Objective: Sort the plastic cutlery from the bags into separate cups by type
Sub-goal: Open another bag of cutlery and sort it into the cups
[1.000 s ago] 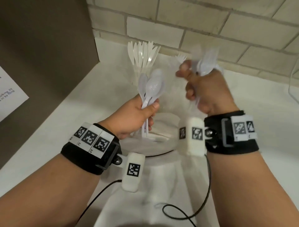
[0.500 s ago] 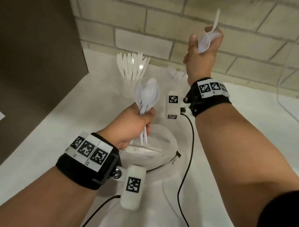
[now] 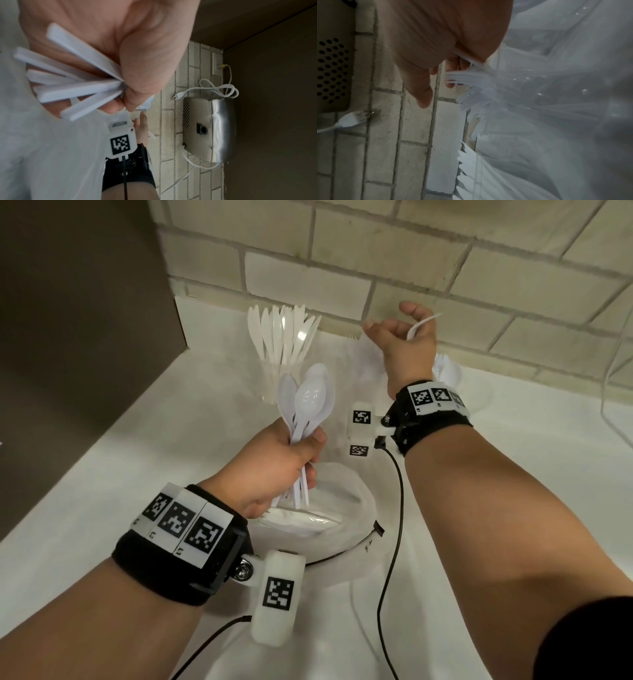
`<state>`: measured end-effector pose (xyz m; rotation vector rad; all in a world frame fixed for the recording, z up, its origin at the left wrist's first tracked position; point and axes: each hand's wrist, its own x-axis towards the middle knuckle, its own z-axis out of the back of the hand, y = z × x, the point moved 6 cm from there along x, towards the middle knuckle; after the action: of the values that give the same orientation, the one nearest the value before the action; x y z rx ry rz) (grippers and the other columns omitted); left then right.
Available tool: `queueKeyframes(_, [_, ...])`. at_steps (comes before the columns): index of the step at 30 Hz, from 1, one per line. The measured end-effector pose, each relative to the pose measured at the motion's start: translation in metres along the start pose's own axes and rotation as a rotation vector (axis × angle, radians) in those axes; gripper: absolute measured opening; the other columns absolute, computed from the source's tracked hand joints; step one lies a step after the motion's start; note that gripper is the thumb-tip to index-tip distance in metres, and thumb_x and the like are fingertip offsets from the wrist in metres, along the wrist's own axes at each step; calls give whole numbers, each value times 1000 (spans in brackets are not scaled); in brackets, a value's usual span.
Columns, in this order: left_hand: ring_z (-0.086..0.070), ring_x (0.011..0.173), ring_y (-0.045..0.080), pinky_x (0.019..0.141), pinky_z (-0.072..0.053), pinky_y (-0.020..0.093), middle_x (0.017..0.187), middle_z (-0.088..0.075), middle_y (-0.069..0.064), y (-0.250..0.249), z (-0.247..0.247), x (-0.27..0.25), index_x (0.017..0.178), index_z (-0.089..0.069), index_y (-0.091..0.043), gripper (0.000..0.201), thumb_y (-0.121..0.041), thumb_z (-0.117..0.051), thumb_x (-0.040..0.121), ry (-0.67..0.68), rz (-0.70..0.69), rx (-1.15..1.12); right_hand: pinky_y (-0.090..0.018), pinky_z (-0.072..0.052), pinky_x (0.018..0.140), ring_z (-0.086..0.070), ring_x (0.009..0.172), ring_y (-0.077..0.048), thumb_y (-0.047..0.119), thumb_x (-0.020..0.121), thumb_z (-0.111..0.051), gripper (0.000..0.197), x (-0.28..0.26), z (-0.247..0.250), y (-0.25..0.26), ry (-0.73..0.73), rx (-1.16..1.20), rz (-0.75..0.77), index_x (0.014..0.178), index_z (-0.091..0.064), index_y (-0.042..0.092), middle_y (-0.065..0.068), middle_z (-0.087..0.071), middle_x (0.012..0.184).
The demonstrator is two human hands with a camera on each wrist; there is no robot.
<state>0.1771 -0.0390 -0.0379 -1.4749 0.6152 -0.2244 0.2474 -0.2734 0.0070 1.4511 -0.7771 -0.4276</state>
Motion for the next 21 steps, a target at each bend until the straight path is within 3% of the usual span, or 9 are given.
queueKeyframes(2, [-52,55,12,75,-56,39,72,-51,1,1,0,0,91,-56,-14,10,-24,-55,95,0,2,0,-25,-51,80,-64,83,-16,26,68,-79,45,-2,0,-1,-45,8,28,104,-53,23,-5,-62,86])
queueKeyframes(5, [-51,54,11,75,-56,39,72,-50,1,1,0,0,93,-56,-13,11,-24,-55,95,0,-1,-1,-26,-49,85,-61,97,-19,35,69,-76,48,-6,-5,-3,-53,-7,35,106,-46,29,-2,-55,95])
queueKeyframes(8, [-51,53,11,76,-56,42,72,-50,2,1,-1,0,89,-54,-14,12,-24,-56,95,0,-8,-5,-22,-45,82,-55,87,-11,38,81,-67,29,-5,-6,-2,-50,40,35,105,-52,29,3,-53,90])
queueKeyframes(10, [-51,52,11,77,-55,43,70,-50,1,1,-1,0,86,-54,-15,13,-24,-56,95,3,-10,-8,-24,-42,89,-54,94,-9,34,90,-55,14,-3,-8,-2,-35,-12,22,100,-62,27,7,-57,96])
queueKeyframes(12, [-51,52,11,78,-55,44,69,-49,0,1,0,0,86,-54,-15,13,-24,-56,95,5,-8,-8,-31,-43,100,-57,105,-12,24,91,-55,13,-4,-10,-4,5,-141,20,92,-67,31,5,-63,109])
queueKeyframes(14, [-52,54,12,79,-56,45,70,-50,0,1,0,0,85,-54,-15,13,-24,-56,95,5,-8,-3,-35,-46,103,-61,109,-15,18,89,-60,14,-6,-11,0,13,-173,54,93,-65,30,1,-67,113])
queueKeyframes(17, [-53,56,14,78,-56,43,70,-50,1,-1,-1,-2,83,-54,-15,15,-23,-56,95,14,-13,-8,-28,-50,94,-63,101,-12,18,86,-63,11,-17,-8,28,5,-95,127,92,-66,26,2,-69,104])
queueKeyframes(19, [-55,56,16,72,-56,39,71,-51,3,-3,-1,-4,83,-54,-15,15,-23,-56,95,24,-25,-23,-22,-51,76,-62,81,-7,21,85,-64,4,-38,-9,53,79,-45,129,87,-67,22,5,-67,89])
queueKeyframes(21, [-58,56,15,66,-57,35,73,-54,3,-5,-2,-6,84,-54,-16,13,-24,-56,94,34,-51,-28,-21,-46,54,-60,65,-9,34,86,-66,12,-70,-14,75,280,-179,103,89,-65,23,4,-65,87])
